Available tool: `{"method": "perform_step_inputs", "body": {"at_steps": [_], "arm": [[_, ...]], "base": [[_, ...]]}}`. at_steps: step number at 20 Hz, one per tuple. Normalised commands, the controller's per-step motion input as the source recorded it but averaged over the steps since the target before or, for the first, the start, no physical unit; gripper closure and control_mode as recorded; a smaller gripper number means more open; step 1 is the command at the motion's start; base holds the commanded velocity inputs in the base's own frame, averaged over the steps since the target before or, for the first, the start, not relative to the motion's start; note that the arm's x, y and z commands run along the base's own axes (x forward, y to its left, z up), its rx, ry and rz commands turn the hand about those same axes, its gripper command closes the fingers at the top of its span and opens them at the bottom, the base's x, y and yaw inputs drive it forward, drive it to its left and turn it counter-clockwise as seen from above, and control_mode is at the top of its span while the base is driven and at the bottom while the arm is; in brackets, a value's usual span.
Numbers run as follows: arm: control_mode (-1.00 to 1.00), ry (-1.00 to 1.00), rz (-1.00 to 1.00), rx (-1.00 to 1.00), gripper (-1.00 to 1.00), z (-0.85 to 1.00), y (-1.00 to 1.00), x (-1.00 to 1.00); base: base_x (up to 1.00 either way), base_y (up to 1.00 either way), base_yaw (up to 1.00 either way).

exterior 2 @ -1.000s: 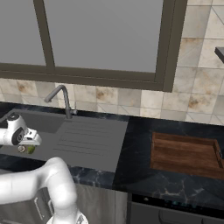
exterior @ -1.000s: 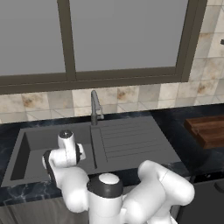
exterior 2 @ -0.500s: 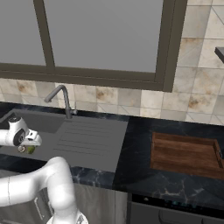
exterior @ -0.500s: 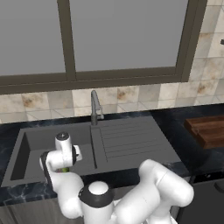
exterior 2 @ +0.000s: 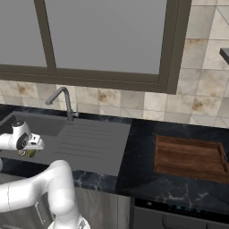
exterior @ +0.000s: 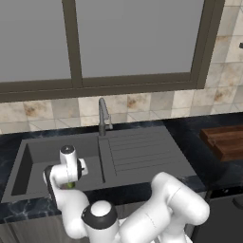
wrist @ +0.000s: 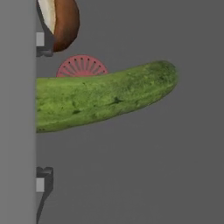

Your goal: Pick up all produce items and place them in the sink. Turn on the sink faucet to wash them. Then turn the sink off and put them in the tray.

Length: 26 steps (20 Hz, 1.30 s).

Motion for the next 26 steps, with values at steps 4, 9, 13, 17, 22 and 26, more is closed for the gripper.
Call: {"method": "perform_step_inputs", "body": {"at_steps": [4, 9, 13, 17, 22, 26], "arm": [[-1.00, 0.00, 0.04, 0.00, -1.00, -0.24, 0.08, 0.07], [-1.00, 0.00, 0.04, 0.00, -1.00, -0.26, 0.11, 0.08], [-1.00, 0.00, 0.04, 0.00, -1.00, -0.30, 0.09, 0.07], [-1.00, 0.01, 0.02, 0.00, -1.00, -0.36, 0.00, 0.00], [-1.00, 0.04, 0.00, 0.00, -1.00, -0.40, 0.00, 0.00], [-1.00, 0.05, 0.00, 0.00, -1.00, -0.40, 0.00, 0.00]], "base": [[0.00, 0.00, 0.00], [0.00, 0.00, 0.00], [0.00, 0.00, 0.00], [0.00, 0.00, 0.00], [0.00, 0.00, 0.00], [0.00, 0.00, 0.00]]}}
